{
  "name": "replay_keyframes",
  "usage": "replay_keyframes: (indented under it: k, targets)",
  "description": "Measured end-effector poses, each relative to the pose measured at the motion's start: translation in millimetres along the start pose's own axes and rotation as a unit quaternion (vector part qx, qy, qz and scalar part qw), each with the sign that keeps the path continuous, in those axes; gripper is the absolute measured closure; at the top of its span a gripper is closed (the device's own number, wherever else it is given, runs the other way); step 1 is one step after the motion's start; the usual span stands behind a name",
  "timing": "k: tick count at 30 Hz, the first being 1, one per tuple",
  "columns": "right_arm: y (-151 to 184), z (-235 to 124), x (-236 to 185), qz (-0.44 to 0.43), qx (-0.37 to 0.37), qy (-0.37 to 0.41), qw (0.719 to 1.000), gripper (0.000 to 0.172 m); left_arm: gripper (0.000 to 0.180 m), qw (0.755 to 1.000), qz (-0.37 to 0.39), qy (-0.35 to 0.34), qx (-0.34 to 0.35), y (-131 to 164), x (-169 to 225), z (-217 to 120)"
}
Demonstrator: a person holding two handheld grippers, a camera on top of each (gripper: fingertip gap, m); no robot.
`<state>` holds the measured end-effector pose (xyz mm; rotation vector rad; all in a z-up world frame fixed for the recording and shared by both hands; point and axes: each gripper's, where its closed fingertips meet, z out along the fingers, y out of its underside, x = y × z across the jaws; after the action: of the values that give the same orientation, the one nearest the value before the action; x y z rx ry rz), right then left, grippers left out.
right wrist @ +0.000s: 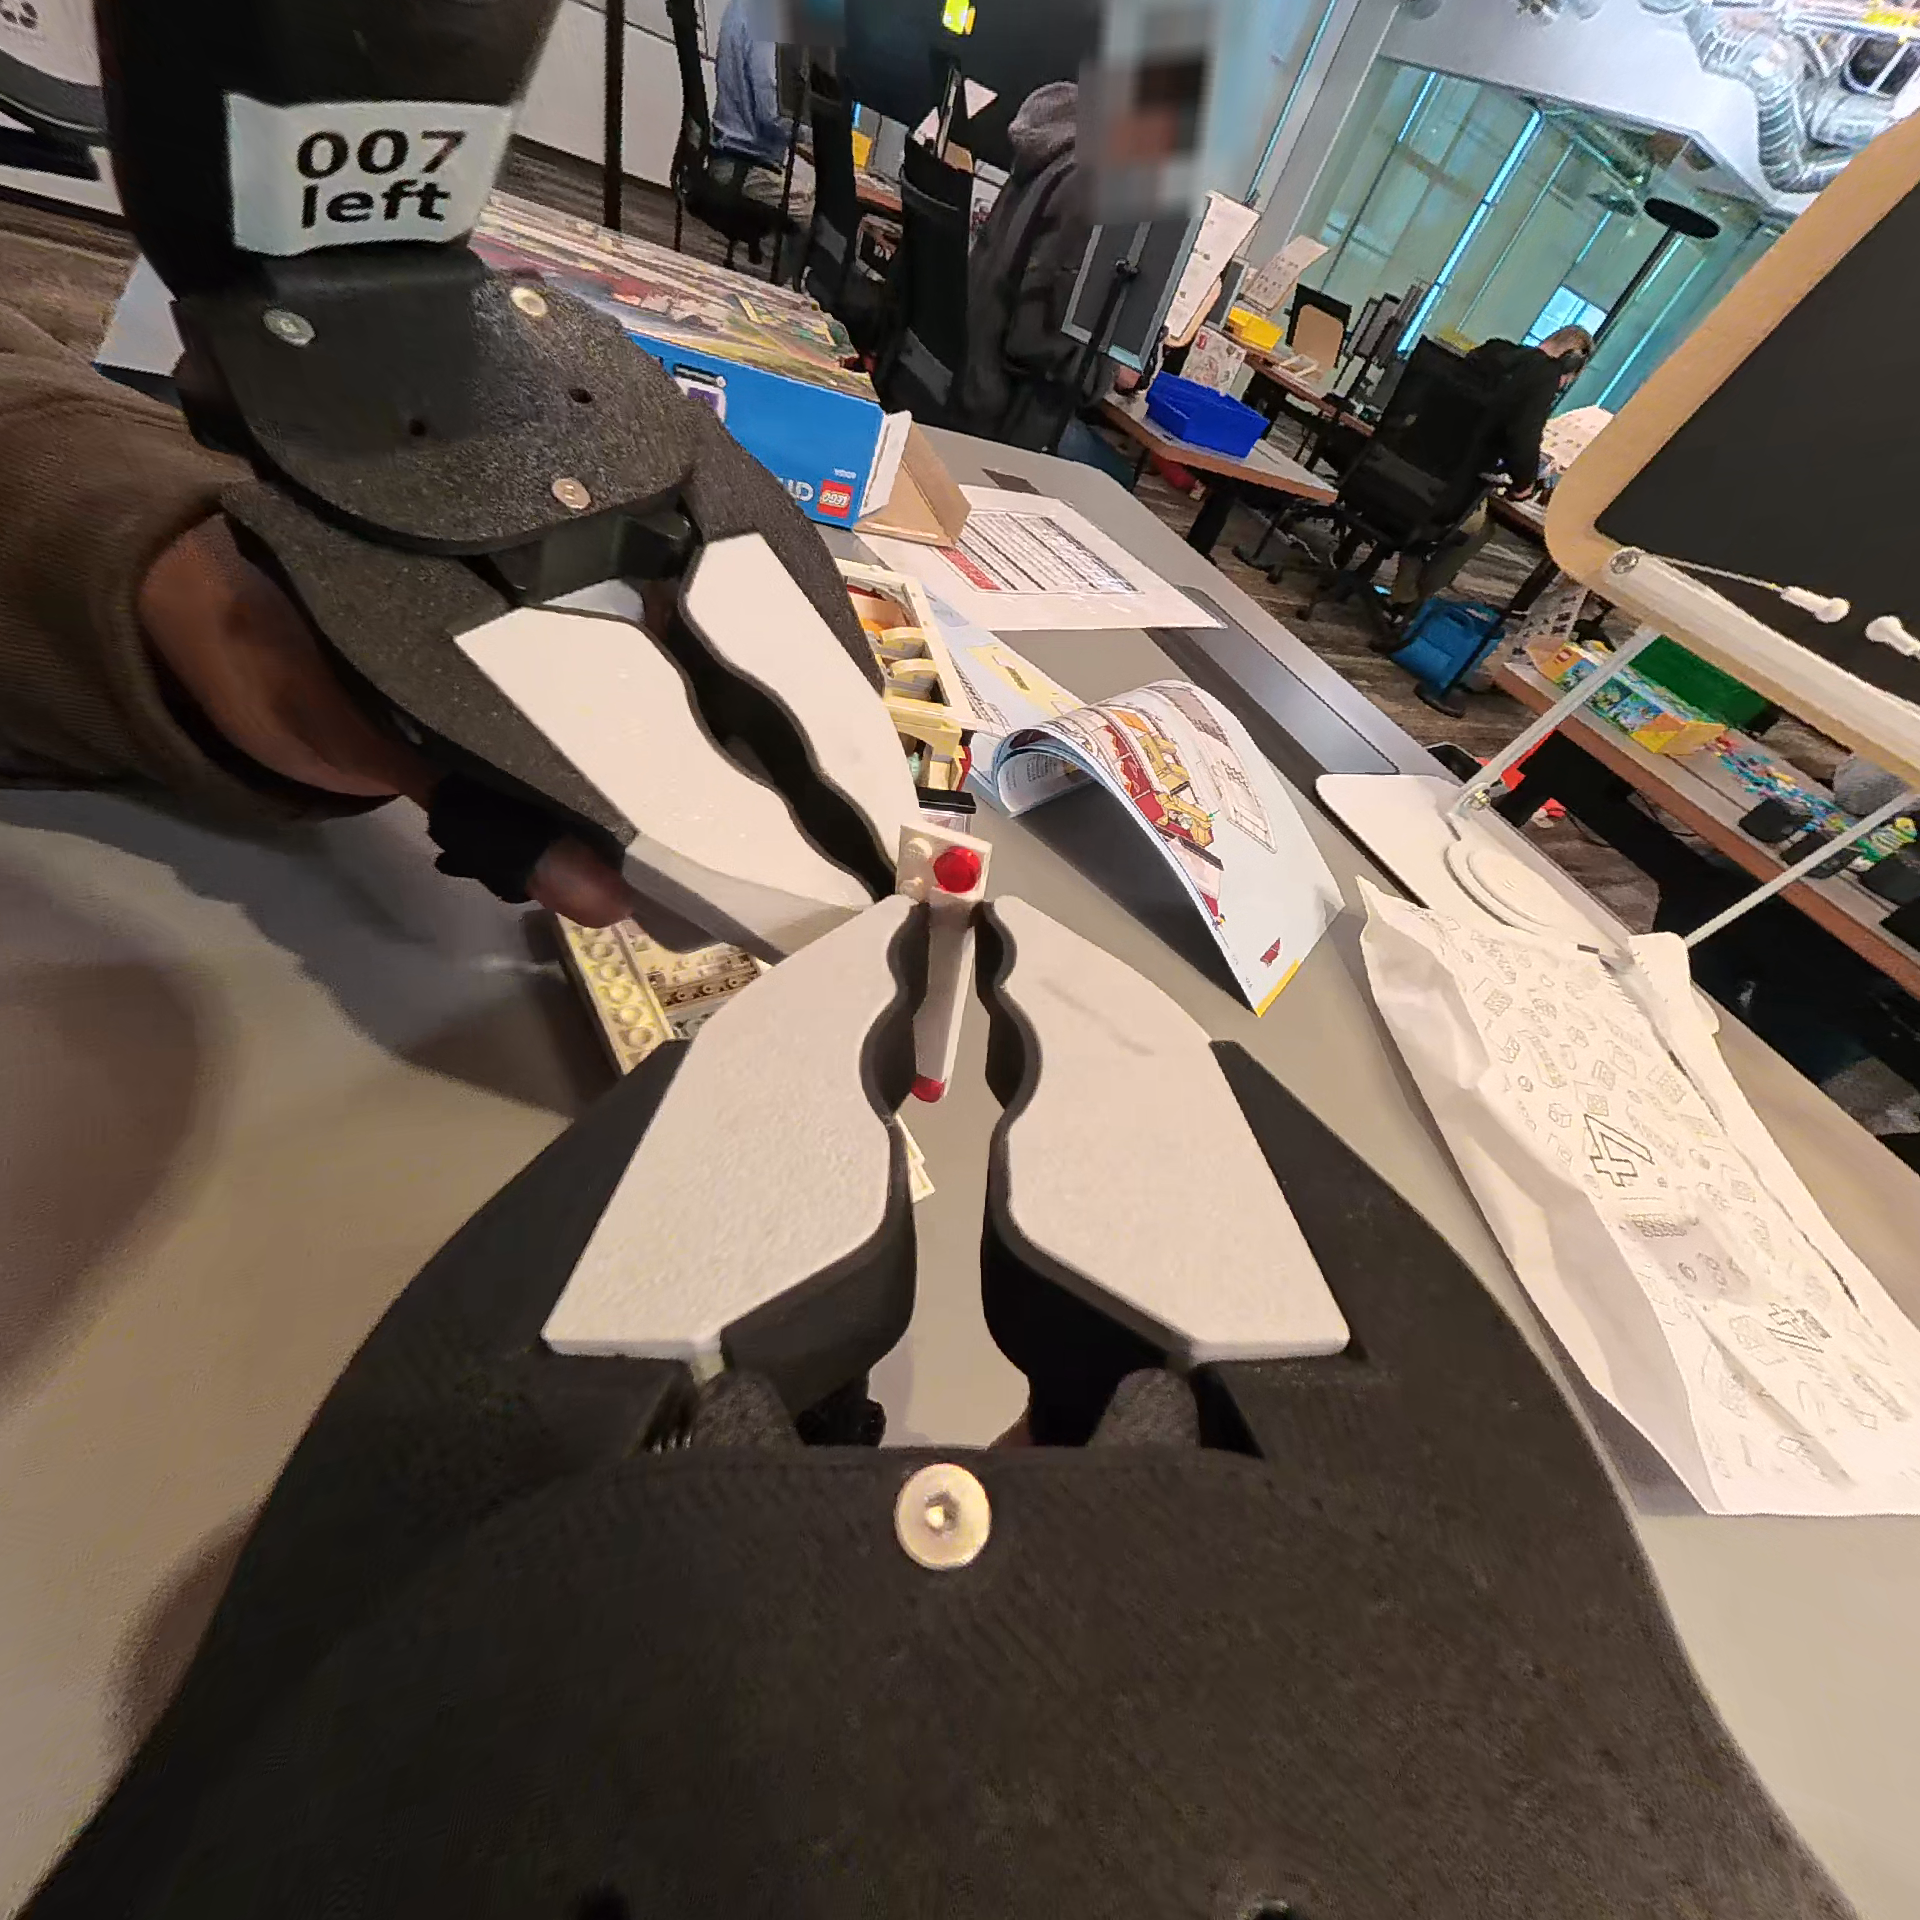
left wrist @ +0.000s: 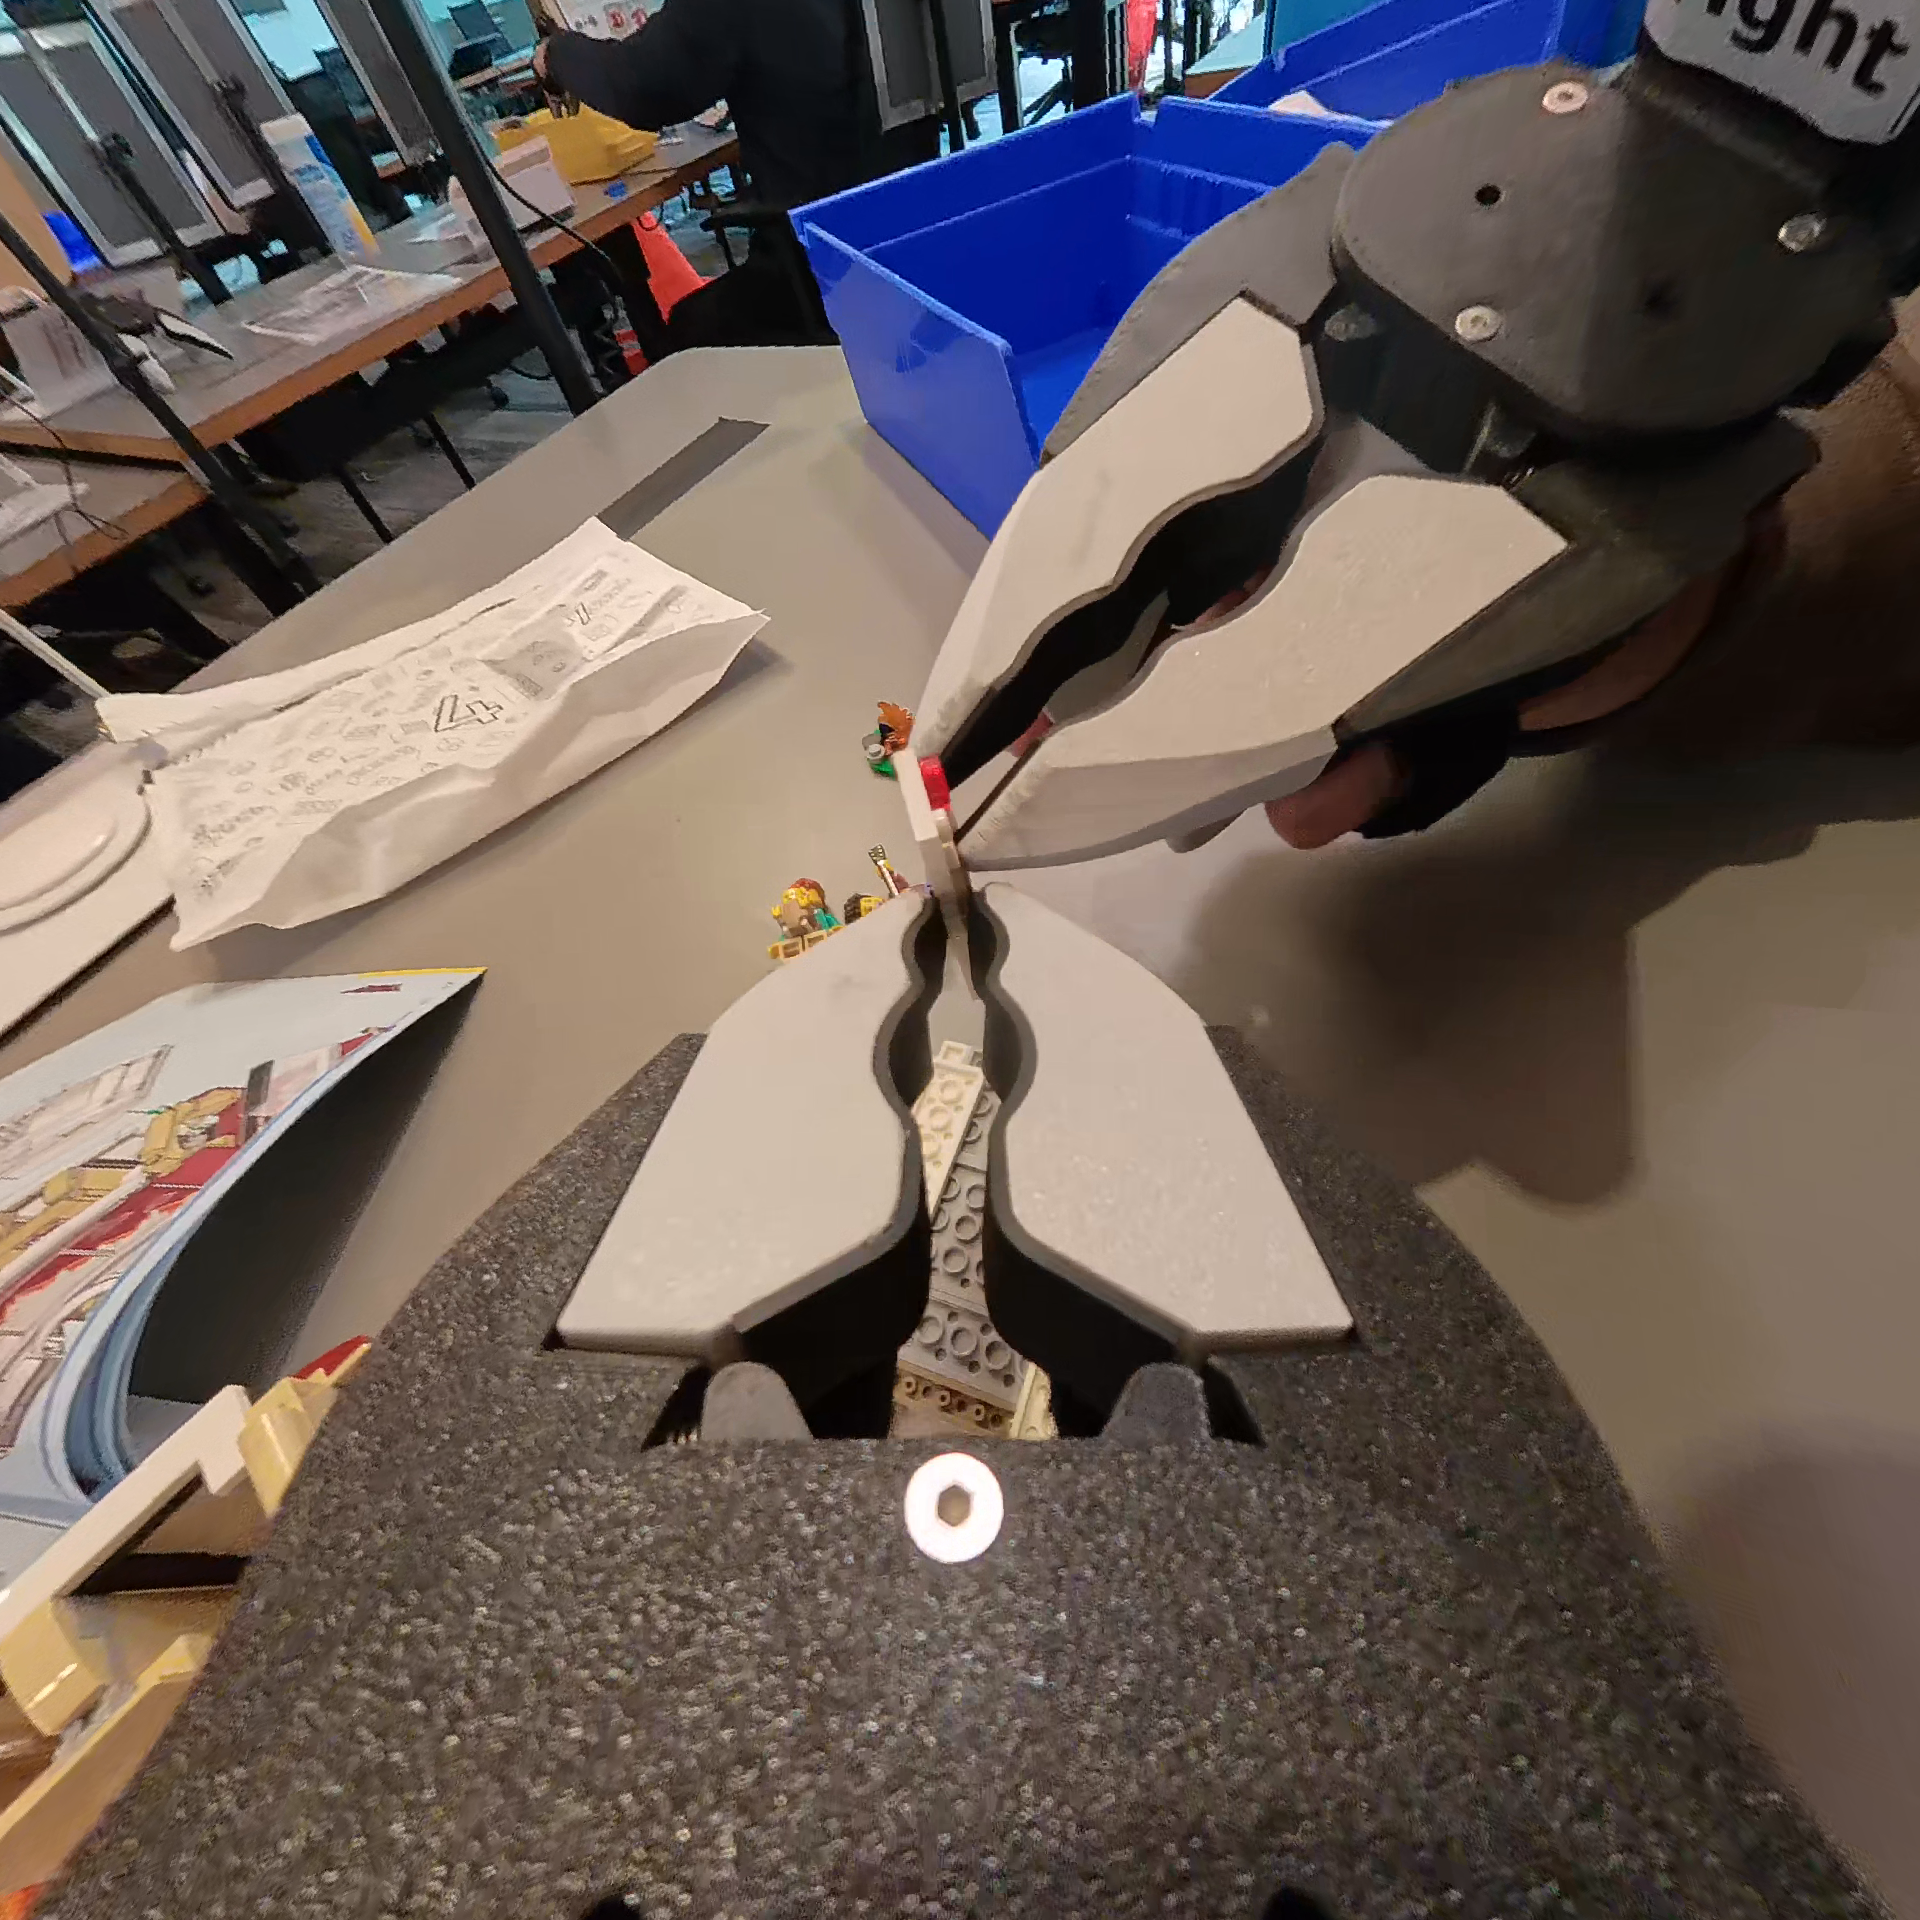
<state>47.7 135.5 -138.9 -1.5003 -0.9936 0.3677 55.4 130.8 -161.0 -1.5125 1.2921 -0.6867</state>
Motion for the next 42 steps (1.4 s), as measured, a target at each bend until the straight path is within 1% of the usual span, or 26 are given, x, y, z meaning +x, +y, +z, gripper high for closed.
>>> replay_keyframes:
  k: [3,6,9,10,11,13,15,18,20,24,28,34,40,42]
  targets:
    - [-1,-1,-1,-0.004,0.002,-0.006,1.0,0.164,0.176,1.0,0.017,-0.003,0.001,-1,0,-1]
    - [-3,-4,-3,0.004,0.008,-0.024,1.0,0.164,0.176,1.0,-0.002,0.021,0.008,-3,4,-2]
    - [-5,-7,-3,0.035,0.022,-0.05,0.998,0.165,0.176,0.997,-0.053,0.052,0.017,-5,5,-3]
    - [-8,-9,-2,0.038,0.035,-0.049,0.997,0.172,0.176,0.997,-0.071,0.043,0.008,-1,-1,-3]
    - [-10,-10,-2,0.043,0.038,-0.052,0.997,0.172,0.176,0.996,-0.084,0.037,0.007,2,-9,-3]
    - [-9,-10,-1,0.034,0.029,-0.044,0.998,0.172,0.176,0.99,-0.133,0.051,0.013,4,-16,-5]
    - [-6,-8,3,0.03,0.026,-0.023,0.999,0.172,0.176,0.985,-0.157,0.065,0.014,4,-16,-4]
    - [-2,-5,9,0.043,0.018,-0.005,0.999,0.172,0.176,0.991,-0.122,0.057,0.007,3,-11,-3]
    - [-4,-6,9,0.048,0.029,-0.004,0.998,0.171,0.176,0.994,-0.101,0.052,0.004,2,-7,-2]
    - [-7,-4,4,0.022,0.028,0.004,0.999,0.164,0.176,0.998,-0.055,0.024,-0.009,5,-5,0]
    - [-7,-1,-1,0.026,0.026,-0.001,0.999,0.161,0.176,1.0,-0.01,-0.003,-0.019,7,-4,1]
    - [-3,0,-1,-0.004,0.008,0.014,1.0,0.163,0.176,0.999,0.023,-0.018,-0.029,10,-2,4]
    - [-4,-2,-2,-0.019,0.009,0.012,1.0,0.165,0.176,0.997,0.06,-0.029,-0.032,9,-1,3]
    - [-3,-2,-3,-0.04,0.005,0.017,0.999,0.165,0.176,0.998,0.047,-0.021,-0.033,10,-1,3]
